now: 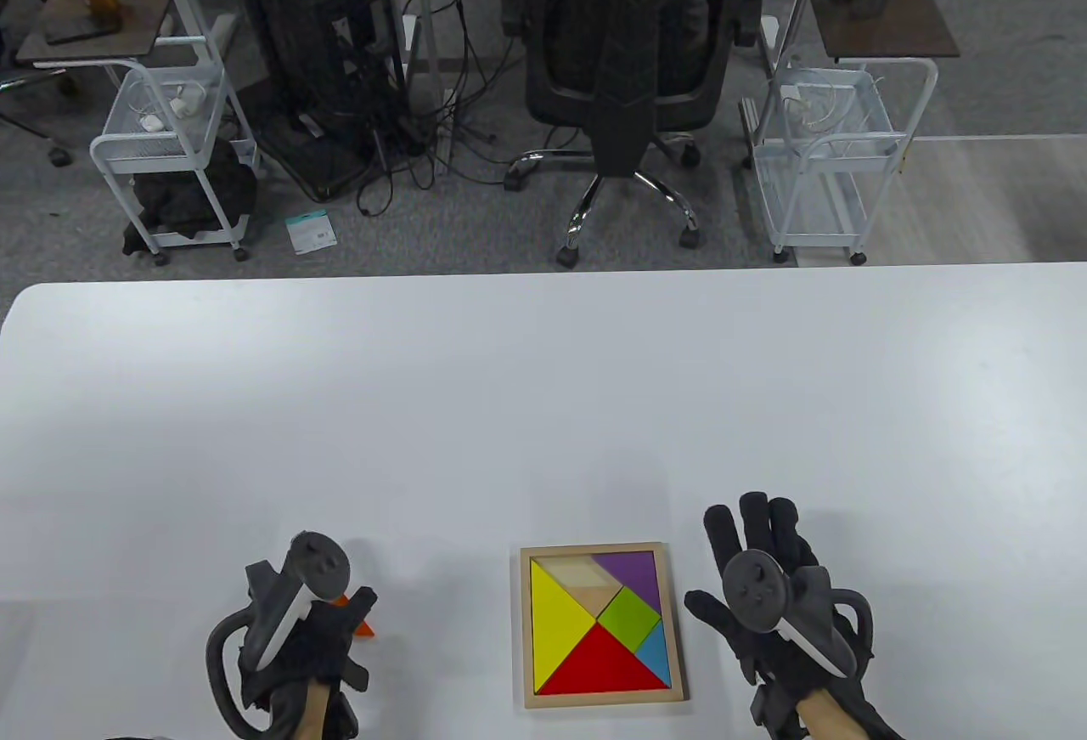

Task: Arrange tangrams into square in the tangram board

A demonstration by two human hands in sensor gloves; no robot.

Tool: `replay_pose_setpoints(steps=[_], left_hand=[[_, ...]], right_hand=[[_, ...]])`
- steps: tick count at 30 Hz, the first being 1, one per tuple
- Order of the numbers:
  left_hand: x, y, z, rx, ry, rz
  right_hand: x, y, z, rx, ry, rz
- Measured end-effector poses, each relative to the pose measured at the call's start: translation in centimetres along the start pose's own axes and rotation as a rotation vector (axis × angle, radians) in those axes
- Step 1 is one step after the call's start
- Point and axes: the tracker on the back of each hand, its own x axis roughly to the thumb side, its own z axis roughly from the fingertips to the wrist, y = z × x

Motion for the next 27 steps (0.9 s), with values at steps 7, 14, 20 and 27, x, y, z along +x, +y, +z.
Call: replay_pose_setpoints(steps=[7,14,20,27], left_hand=[[1.4,-0.8,-0.7,-0.008,0.061,-0.116],[2.8,-1.5,-0.7,-0.002,0.075,-0.219],[3.8,-1.7,-0.5,0.02,0.082,-0.208],[3.7,-1.3,-0.7,0.041,0.046,-0.174]], right_hand=[[0.1,0.0,0.1,0.011,0.005,0.011],[0.1,0.0,0.1,0.016,0.006,0.019],[0.1,0.1,0.1,0.022,0.008,0.015],[0.2,0.1,0.1,0.023,0.01,0.024]])
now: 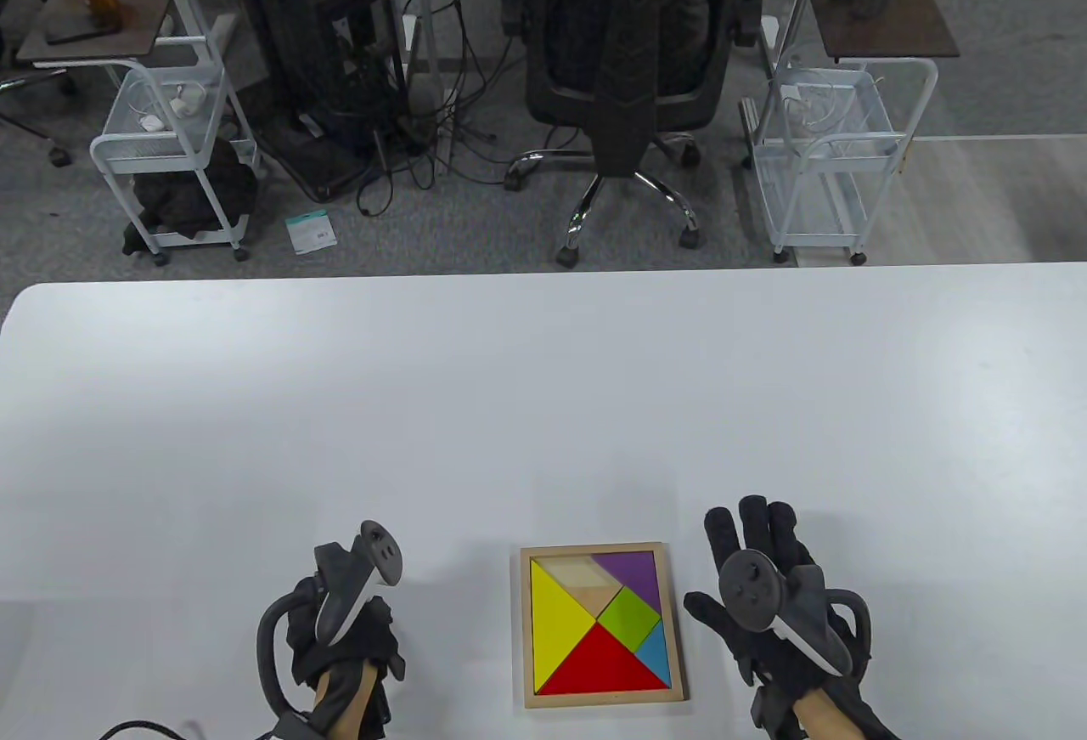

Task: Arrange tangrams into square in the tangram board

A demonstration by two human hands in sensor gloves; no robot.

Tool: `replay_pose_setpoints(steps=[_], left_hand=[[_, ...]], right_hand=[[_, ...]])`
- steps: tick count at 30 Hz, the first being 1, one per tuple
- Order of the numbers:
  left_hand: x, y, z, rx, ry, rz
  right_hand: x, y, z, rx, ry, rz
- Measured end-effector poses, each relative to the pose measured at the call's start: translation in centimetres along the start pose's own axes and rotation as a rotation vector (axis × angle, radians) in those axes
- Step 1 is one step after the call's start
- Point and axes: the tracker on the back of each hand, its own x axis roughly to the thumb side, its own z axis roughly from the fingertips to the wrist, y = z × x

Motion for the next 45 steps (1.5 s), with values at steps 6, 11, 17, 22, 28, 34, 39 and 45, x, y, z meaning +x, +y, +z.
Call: replay_pose_setpoints(steps=[6,11,17,22,28,34,39,45], left_hand=[[-2.2,2.0,2.0,0.027,-0.282,0.418],[-0.6,2.1,3.7,-0.19,-0.754,0.847],[4.6,0.3,5.5,-0.424,-1.112,1.055],[7.9,-1.7,6.9,-0.64,-1.237,1.137],[9.7,-2.8,8.0,-0.743,-1.281,1.113],[10.0,-2.8,8.3,-0.722,-1.282,1.085],[9.7,-2.6,8.2,-0.713,-1.266,1.094],[8.1,-1.6,7.7,-0.528,-1.179,1.133]], right_hand=[[0.1,-0.2,0.1,-0.012,-0.011,-0.016],[1.2,-0.3,0.6,-0.015,-0.101,-0.077],[4.2,-0.4,2.0,-0.003,-0.356,-0.362],[6.6,0.2,3.0,0.005,-0.487,-0.562],[7.6,0.7,3.3,0.018,-0.503,-0.633],[7.2,0.6,3.2,-0.007,-0.447,-0.623],[6.8,0.3,2.9,-0.007,-0.429,-0.658],[5.4,0.2,2.1,0.07,-0.366,-0.894]])
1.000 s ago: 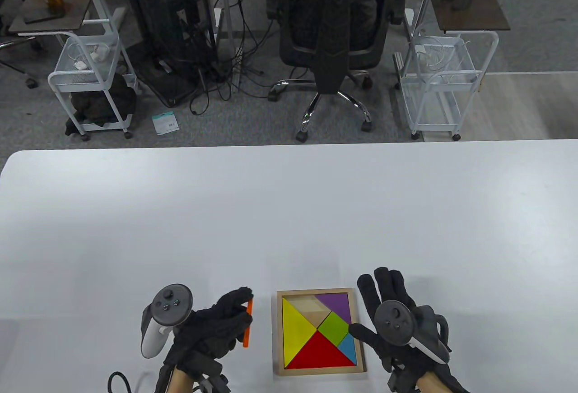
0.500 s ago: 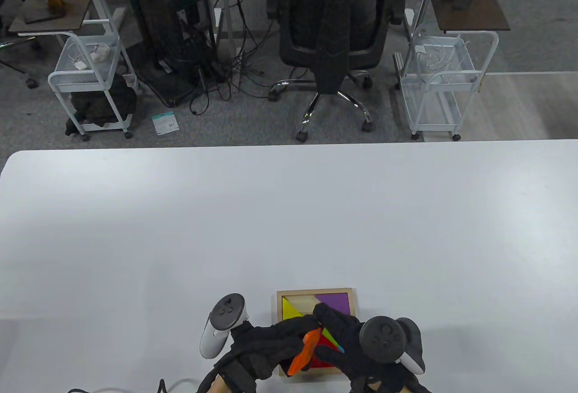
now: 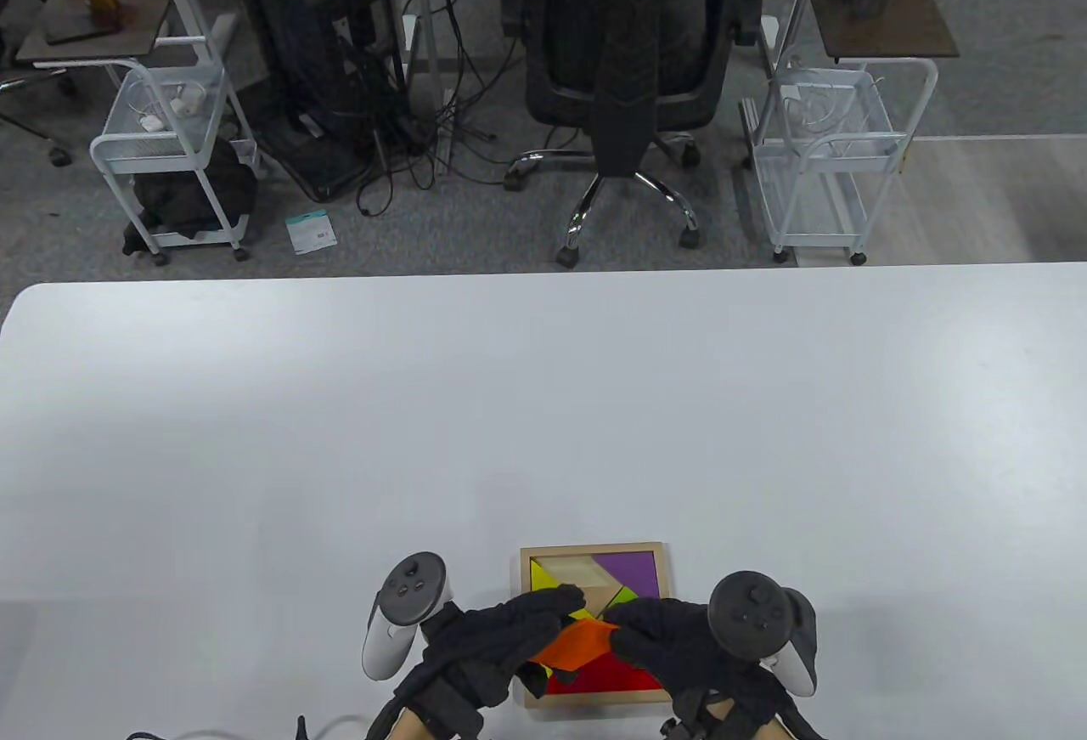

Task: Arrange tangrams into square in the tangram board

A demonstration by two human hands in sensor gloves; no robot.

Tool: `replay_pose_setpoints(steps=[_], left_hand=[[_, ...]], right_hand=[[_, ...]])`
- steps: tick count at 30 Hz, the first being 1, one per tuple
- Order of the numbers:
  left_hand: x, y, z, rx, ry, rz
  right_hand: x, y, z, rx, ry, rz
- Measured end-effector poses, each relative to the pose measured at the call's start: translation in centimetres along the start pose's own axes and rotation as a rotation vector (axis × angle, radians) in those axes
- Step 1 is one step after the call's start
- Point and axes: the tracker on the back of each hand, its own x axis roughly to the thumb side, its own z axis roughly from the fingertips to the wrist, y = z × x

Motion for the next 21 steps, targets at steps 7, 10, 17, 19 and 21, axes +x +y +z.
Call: replay_pose_setpoints(steps=[7,10,17,19,21], left_hand=[[2.7,0.5,1.9,0.376,-0.171,-0.56],[3.6,-1.1,1.9,0.43,-0.231,-0.883],[3.9,-5.8,0.6,0.375,-0.203,-1.333],[3.9,-6.5,0.3,0.385,-0.189,-1.402],[3.9,-7.0,0.1,0.406,-0.173,-1.446]], right_hand=[[-1.4,-1.5,0.2,-0.164,0.141,-0.086],[-1.7,-1.1,0.2,-0.167,0.187,-0.095],[-1.7,0.5,0.0,-0.14,0.22,-0.087],[-1.6,0.9,0.0,-0.131,0.22,-0.092],[-1.5,1.1,0.0,-0.124,0.217,-0.091]])
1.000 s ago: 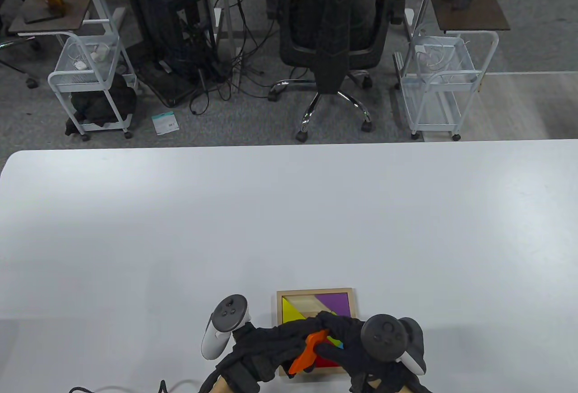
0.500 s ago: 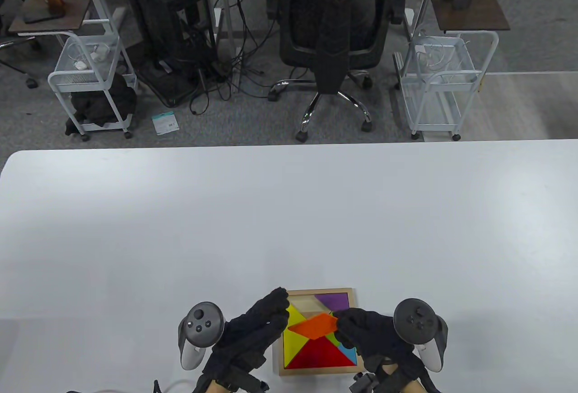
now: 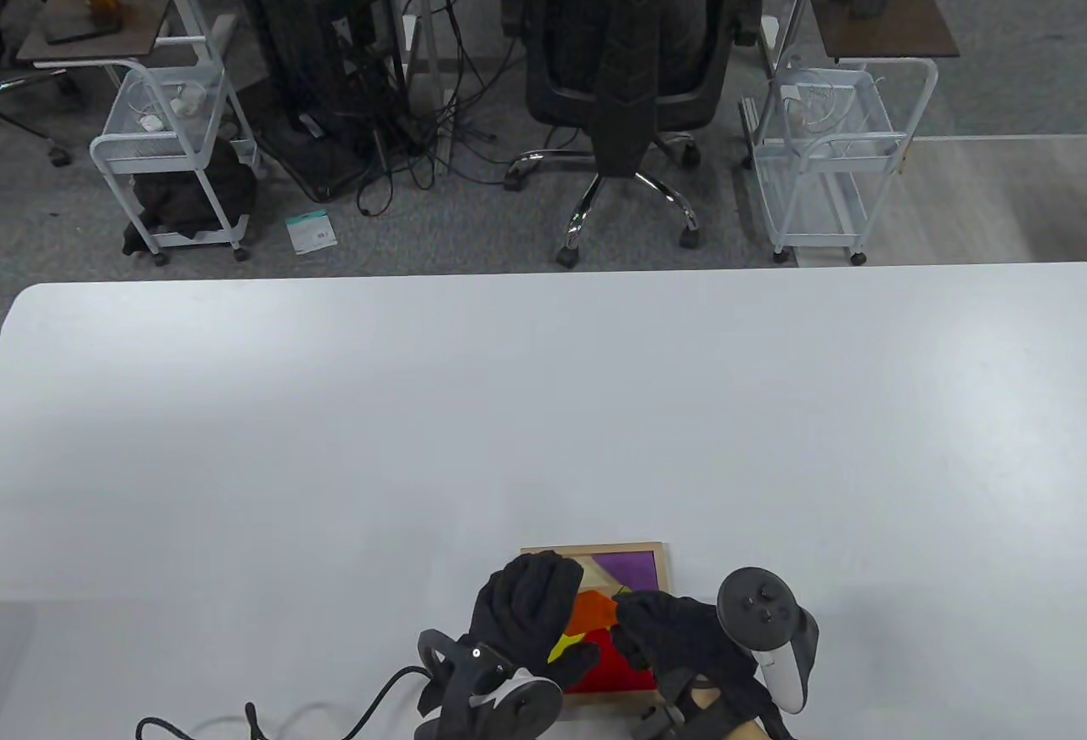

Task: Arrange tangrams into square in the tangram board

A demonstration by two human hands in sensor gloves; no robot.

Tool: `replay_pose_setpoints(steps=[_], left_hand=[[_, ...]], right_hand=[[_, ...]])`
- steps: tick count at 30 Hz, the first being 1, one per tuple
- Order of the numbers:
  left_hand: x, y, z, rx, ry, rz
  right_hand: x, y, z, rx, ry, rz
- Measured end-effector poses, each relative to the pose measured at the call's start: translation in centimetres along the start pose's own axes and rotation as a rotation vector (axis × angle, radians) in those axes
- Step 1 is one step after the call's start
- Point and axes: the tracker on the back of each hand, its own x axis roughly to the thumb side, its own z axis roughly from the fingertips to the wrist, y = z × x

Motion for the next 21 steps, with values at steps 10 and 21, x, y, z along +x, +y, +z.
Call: replay_pose_setpoints(steps=[10,21], left_hand=[[-0.1,-0.1,0.0,0.014,-0.046,-0.018],[-1.4,-0.1,0.2,-0.016,-0.131,0.083]], right_hand=[[0.2,0.4,0.2,0.021,-0.022,0.016],[2.1,0.2,0.3,-0.005,-0.125,0.27]])
